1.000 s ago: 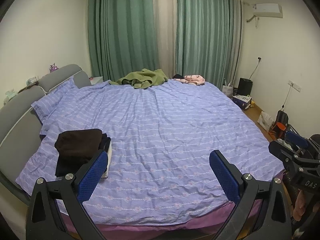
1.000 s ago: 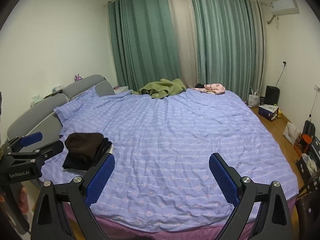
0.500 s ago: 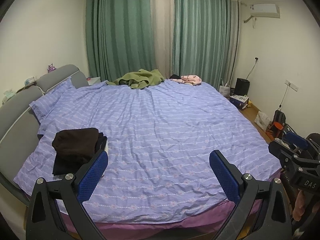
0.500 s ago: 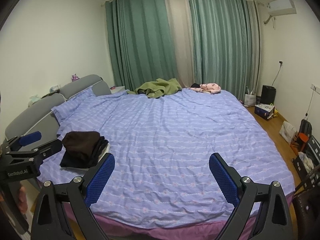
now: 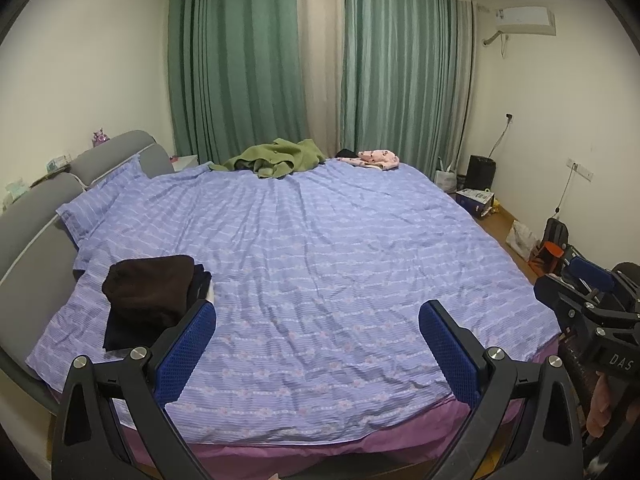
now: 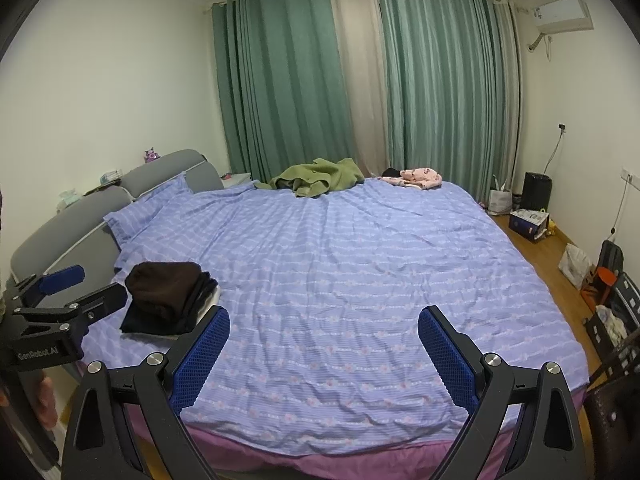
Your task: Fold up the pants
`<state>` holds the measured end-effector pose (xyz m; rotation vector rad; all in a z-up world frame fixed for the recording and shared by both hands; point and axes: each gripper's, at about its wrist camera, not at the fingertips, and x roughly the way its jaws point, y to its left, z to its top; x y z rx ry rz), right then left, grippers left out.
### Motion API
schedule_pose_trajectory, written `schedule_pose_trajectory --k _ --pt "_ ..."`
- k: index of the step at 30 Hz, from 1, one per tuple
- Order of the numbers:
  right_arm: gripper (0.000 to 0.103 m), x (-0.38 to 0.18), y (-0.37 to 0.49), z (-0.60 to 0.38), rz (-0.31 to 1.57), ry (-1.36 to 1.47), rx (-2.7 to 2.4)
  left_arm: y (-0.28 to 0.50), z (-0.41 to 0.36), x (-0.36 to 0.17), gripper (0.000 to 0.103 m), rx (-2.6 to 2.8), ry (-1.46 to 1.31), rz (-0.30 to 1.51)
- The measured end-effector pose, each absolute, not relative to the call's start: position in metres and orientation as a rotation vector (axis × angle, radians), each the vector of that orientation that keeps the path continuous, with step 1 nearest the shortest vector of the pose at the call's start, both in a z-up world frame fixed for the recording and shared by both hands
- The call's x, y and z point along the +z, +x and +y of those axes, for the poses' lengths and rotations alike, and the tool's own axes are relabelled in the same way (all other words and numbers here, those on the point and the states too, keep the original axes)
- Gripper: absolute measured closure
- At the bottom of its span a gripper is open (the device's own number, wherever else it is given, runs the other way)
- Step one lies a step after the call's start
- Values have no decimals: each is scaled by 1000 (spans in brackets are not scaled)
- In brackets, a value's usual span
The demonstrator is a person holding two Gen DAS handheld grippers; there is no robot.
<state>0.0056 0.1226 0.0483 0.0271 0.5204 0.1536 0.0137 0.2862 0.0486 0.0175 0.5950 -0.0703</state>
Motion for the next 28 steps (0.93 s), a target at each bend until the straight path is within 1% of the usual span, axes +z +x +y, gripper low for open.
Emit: schedule_pose_trajectory --k 28 --pt "7 45 13 110 537 8 167 24 285 42 0 -72 -12 614"
